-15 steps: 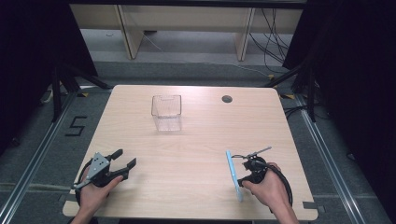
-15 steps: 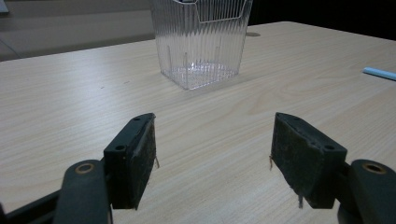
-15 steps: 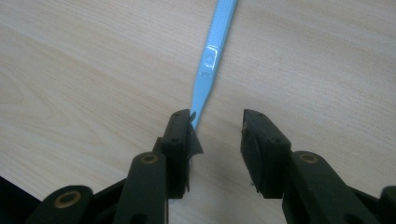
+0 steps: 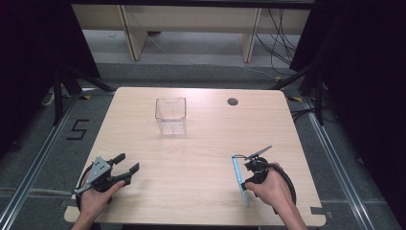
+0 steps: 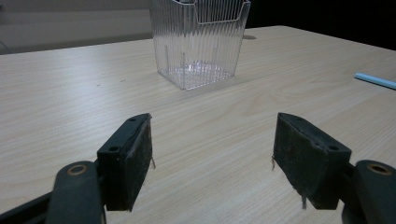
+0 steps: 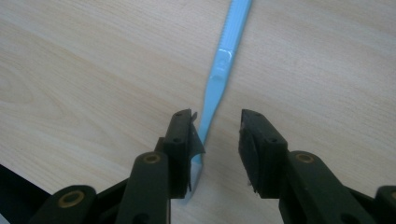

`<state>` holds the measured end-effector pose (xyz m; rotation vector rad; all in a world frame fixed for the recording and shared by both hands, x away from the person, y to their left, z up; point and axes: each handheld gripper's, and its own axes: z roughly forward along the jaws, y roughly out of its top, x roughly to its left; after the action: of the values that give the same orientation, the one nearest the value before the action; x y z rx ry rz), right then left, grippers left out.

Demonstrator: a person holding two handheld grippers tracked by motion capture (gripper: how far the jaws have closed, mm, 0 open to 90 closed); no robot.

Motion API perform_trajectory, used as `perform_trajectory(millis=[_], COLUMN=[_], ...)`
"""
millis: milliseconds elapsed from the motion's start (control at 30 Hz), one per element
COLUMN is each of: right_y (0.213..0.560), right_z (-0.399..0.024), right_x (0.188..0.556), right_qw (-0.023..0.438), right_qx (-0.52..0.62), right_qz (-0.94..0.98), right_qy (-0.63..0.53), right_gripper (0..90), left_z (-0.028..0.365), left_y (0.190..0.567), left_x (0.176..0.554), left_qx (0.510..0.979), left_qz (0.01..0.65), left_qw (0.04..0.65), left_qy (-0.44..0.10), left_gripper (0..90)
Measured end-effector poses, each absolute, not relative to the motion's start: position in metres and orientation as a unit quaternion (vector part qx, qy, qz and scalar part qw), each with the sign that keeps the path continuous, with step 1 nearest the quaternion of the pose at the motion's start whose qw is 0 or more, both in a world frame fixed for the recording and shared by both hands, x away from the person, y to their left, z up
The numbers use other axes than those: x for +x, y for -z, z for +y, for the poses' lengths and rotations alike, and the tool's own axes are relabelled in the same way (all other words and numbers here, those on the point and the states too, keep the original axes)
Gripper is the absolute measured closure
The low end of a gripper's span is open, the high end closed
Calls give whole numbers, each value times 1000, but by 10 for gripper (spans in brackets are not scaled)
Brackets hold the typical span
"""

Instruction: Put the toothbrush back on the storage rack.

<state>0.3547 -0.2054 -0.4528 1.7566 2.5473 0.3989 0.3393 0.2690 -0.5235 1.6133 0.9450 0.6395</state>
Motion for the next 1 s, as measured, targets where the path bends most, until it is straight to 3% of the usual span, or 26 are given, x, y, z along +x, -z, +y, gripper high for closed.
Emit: perform_trajectory(millis=[267, 567, 1000], right_y=[455, 461, 469], right_z=[-195, -176, -171], right_x=[371, 393, 408], right_qw=[19, -16, -25], right_qx=[541, 573, 593], right_qz=[835, 816, 804], right_qy=[-96, -71, -37], right_gripper=[684, 698, 721], left_z=[270, 267, 267], left_y=[518, 518, 517], left_x=[337, 337, 335], left_qx=[680, 681, 684], left_qz=[391, 385, 388], left_qw=[556, 561, 554], left_qy=[-275, -271, -273], left_gripper=[281, 286, 290])
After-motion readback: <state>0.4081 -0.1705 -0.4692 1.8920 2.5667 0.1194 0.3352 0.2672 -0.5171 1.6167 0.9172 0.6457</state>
